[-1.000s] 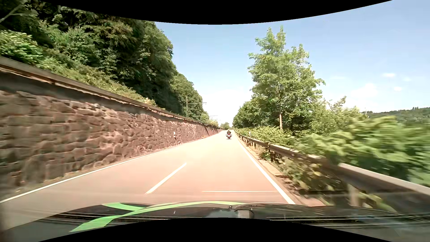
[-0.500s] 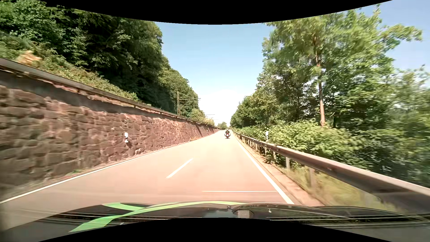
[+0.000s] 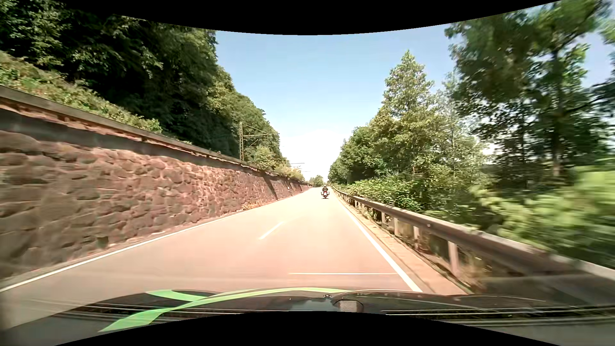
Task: Follow the waypoints while adhering to traffic rules and regulations
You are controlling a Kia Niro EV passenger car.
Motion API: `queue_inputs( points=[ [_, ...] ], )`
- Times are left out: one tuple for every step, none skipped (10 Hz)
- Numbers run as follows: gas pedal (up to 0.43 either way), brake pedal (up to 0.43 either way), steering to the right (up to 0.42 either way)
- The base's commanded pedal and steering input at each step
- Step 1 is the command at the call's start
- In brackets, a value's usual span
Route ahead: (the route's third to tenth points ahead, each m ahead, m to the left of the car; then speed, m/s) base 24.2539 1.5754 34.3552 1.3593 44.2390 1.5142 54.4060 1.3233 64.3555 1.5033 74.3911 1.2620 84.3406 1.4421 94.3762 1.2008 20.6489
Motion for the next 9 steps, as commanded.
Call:
queue_inputs(
  points=[
    [0.220,0.000,-0.002],
    [0.197,0.000,-0.001],
    [0.189,0.000,-0.001],
    [0.177,0.000,-0.001],
    [0.169,0.000,-0.001],
    [0.169,0.000,0.000],
    [0.150,0.000,0.000],
    [0.130,0.000,0.000],
    [0.130,0.000,-0.001]
  ],
)
